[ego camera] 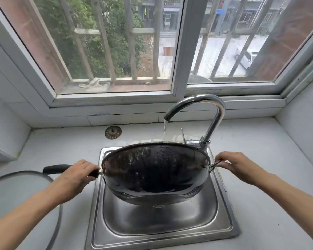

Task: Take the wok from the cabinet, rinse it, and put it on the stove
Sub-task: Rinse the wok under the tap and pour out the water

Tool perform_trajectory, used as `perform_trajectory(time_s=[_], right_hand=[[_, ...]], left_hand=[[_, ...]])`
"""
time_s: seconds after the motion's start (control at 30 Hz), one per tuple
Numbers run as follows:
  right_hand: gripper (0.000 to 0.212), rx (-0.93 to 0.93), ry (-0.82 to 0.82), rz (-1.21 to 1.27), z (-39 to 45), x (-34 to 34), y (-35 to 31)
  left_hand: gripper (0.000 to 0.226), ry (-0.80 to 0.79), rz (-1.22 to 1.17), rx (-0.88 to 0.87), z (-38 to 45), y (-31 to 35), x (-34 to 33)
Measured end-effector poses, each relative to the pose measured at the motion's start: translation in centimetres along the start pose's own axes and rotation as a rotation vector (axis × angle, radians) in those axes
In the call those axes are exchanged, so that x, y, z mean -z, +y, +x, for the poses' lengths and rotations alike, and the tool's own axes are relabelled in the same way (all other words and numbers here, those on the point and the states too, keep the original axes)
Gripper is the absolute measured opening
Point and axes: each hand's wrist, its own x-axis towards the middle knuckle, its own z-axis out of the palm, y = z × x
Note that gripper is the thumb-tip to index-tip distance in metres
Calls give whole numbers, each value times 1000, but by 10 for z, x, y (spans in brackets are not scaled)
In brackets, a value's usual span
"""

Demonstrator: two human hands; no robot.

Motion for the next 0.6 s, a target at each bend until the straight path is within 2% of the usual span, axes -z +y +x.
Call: perform_trajectory(time_s=[0.07,0.17,0.37,0.6], right_hand=[[7,-58,-27,4,4,-2,7],[17,-121,-51,25,7,-2,16],[12,-142,-79,52,11,-5,24],[21,-136,-26,81,14,-13,35]], left_hand=[[22,-43,-48,12,6,-2,-2],[20,-126,-109,25,14,-2,-3],[24,-196,-160,102,26,-10,-8],[21,-184,-123,89,44,-10,-2]])
